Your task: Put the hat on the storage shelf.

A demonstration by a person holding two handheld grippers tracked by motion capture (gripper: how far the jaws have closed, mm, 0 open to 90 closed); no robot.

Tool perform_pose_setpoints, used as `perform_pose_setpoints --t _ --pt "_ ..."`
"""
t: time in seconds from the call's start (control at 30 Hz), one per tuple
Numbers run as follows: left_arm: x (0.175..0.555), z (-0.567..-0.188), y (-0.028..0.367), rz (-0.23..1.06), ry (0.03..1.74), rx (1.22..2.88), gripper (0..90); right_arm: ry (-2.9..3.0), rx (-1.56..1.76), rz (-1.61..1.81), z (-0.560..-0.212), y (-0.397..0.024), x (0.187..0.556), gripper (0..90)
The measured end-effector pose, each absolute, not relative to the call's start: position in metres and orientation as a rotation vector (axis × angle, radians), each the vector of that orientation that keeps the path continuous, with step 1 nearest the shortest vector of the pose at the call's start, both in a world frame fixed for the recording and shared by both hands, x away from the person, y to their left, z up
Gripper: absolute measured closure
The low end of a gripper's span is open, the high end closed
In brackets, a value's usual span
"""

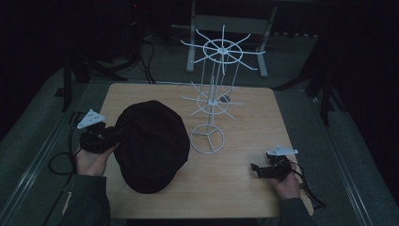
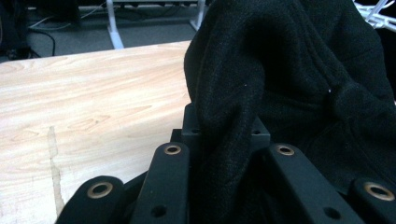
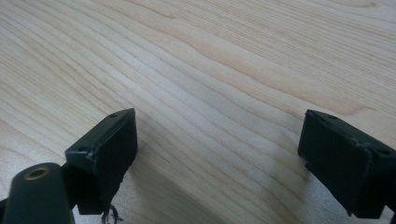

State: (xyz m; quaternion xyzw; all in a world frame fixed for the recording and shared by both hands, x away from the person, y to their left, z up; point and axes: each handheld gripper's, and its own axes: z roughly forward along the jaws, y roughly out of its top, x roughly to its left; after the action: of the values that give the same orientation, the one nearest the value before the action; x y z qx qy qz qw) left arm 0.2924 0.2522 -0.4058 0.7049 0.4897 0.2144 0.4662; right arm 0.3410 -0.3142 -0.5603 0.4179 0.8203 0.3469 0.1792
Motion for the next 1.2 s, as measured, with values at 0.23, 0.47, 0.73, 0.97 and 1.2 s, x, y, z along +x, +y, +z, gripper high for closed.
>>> perform_pose_setpoints --t 0.23,0.47,0.73,0.97,1.2 --pt "0.294 -0.399 0.255 0.521 1.179 1.717 77.9 2.319 1.183 0.981 -0.560 -0.314 0.341 11.7" --pt "0.295 -0.390 0.258 0.519 1.143 1.697 77.8 2.319 1.181 0.981 -0.560 -0.314 0.341 11.7" --pt "0.296 -0.383 0.262 0.486 1.106 1.669 77.8 2.319 1.180 0.982 -0.560 -0.314 0.341 11.7" --pt "0.296 -0.375 0.264 0.470 1.080 1.634 77.7 2.319 1.181 0.981 -0.560 -0.314 0.341 11.7" --pt "0.297 -0.365 0.264 0.466 1.051 1.606 77.6 2.318 1.180 0.981 -0.560 -0.314 0.341 11.8"
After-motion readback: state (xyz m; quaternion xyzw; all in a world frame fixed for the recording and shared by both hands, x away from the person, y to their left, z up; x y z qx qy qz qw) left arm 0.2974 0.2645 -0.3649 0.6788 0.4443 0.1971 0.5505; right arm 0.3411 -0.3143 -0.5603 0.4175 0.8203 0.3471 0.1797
